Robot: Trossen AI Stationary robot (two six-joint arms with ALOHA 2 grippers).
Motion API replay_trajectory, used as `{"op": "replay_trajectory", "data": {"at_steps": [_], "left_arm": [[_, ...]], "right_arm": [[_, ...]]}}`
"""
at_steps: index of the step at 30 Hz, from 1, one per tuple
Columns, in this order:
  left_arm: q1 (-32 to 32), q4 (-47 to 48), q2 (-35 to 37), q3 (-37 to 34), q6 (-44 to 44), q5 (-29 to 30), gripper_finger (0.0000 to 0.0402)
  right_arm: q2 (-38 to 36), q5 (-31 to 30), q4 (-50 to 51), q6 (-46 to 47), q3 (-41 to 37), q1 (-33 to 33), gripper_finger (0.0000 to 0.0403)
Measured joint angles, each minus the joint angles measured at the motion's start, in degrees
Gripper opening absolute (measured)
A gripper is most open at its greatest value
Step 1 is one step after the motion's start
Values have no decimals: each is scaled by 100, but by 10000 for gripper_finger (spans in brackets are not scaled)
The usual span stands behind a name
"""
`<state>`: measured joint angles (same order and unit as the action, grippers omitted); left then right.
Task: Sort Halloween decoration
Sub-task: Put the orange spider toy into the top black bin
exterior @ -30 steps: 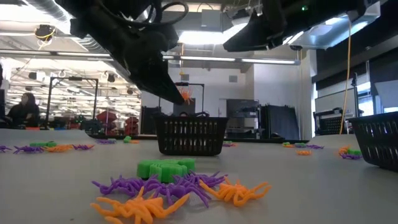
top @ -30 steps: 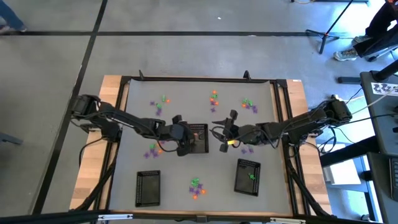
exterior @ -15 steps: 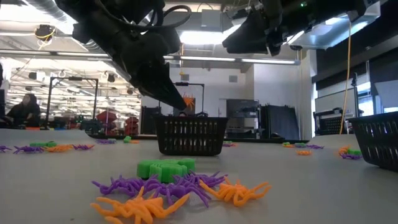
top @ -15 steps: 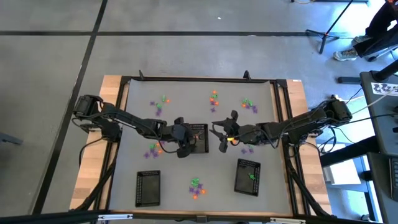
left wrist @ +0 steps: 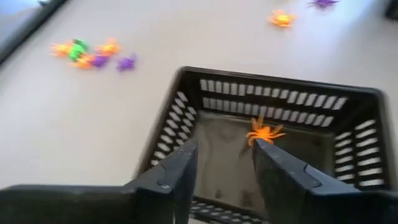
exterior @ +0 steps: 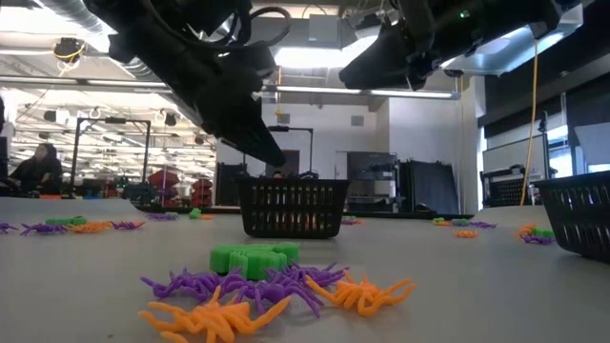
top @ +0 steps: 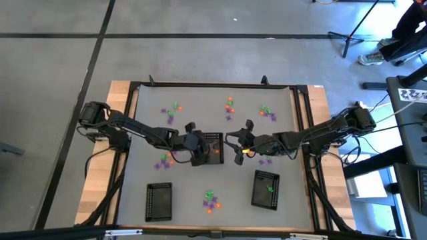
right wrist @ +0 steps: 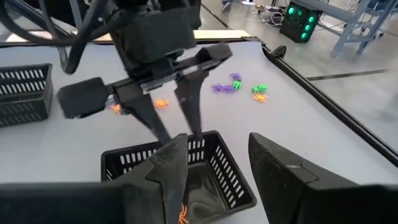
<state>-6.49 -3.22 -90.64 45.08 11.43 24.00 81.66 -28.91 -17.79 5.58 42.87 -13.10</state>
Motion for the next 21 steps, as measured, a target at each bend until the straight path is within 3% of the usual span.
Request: {"op": "replay_trajectory", "data": {"at_steps": [5,8,13,17,19,21], "left_arm": [[65,388,403,0,-150,387,145],[47,1244,910,0,-208,718,145],[-247,2816,2020,0,586,1855,145],[-575,3285,2655,-373,1207,2359,144],[-596,3294,2858,-657,1468,2325,144],[-494,3306,2936,-882,1706,1846,144]], "right_arm": [[0,-21,44,-6,0,2,167],[-2,-59,47,-8,0,2,167],[-2,-61,153,-8,0,2,167],[-2,-63,175,-8,0,0,167],[-2,-62,178,2,0,0,167],[-2,-63,178,48,0,2,167]]}}
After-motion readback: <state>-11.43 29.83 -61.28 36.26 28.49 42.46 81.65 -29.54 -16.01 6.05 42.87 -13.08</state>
